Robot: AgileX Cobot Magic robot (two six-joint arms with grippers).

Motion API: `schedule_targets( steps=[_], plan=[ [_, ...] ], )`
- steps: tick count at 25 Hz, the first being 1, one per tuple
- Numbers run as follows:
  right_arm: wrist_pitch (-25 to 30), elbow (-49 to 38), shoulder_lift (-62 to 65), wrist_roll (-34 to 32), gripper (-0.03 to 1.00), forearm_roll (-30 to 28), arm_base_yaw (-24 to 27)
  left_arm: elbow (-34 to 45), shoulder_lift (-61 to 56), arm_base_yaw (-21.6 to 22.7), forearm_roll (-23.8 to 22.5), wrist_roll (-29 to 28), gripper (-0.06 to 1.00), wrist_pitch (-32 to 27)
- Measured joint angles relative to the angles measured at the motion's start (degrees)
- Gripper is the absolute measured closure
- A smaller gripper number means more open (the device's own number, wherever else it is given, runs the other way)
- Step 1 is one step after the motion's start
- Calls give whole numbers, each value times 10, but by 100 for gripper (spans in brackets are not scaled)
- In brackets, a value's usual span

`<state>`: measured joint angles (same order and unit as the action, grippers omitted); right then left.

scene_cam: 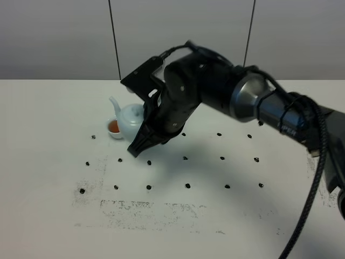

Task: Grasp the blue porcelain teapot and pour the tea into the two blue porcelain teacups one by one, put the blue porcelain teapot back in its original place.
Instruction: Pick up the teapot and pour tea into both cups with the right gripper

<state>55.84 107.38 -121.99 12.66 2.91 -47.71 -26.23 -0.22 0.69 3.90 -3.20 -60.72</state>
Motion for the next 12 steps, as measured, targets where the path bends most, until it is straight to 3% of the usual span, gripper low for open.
schedule_targets(
  steps=[3,7,10,12],
  plan=[
    [40,39,-5,123,94,4,43,0,0,0,0,0,66,0],
    [51,86,-35,309,94,-14,98,0,0,0,0,0,66,0],
    [53,135,-69,437,94,-42,111,0,0,0,0,0,66,0],
    [53,170,-96,485,94,-59,111,0,0,0,0,0,66,0]
  ],
)
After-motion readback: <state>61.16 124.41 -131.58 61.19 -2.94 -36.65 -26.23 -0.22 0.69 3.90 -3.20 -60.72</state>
